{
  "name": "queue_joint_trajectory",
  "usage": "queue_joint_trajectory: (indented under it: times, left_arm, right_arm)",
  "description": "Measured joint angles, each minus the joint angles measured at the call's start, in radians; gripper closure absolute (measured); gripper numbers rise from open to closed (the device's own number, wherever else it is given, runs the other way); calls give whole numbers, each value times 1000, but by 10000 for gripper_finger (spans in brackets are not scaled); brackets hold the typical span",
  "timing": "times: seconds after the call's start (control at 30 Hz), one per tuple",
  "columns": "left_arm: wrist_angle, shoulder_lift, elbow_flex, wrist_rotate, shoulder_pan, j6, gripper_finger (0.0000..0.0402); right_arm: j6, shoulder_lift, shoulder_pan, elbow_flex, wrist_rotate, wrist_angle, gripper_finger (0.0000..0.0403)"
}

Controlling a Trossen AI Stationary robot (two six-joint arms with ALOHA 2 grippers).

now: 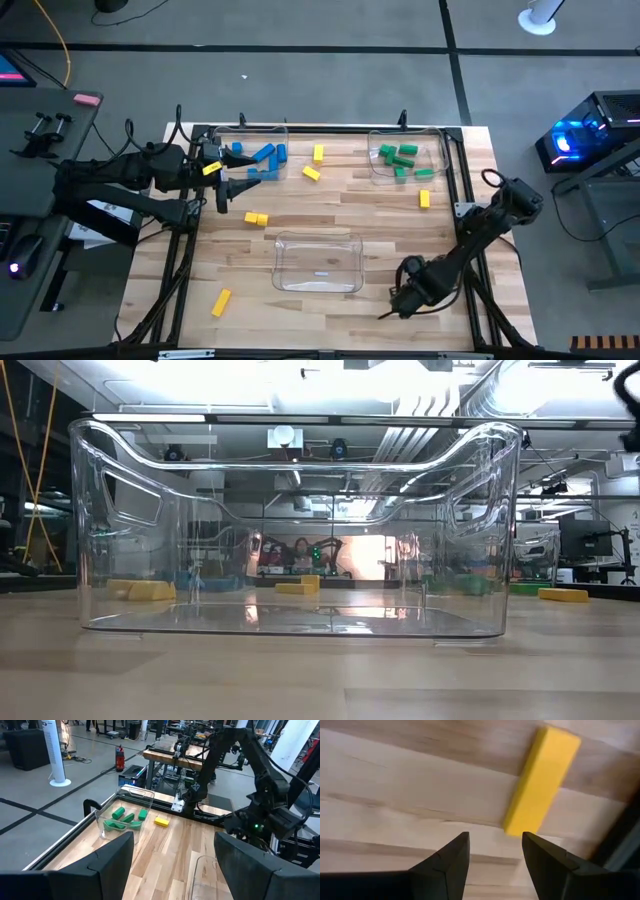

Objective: Sort blocks
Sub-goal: Put the yellow block into the center transparent bin

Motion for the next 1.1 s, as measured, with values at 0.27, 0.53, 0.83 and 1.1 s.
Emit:
queue_joint_trajectory:
  times: [0.27, 0.53, 0.83, 1.1]
  left_arm:
    - [0, 0, 0, 0, 0, 0, 140]
    - [1, 0, 0, 7, 0, -27, 140]
    - [4, 0, 0, 12, 0, -70, 140]
    - [6, 0, 0, 12, 0, -78, 140]
  right_arm:
    - [124, 2, 29, -34, -2, -63, 224]
    - [187, 1, 30, -120, 22, 62, 224]
    - [189, -40, 35, -121, 35, 17, 224]
    - [205, -115, 64, -175, 62, 3, 224]
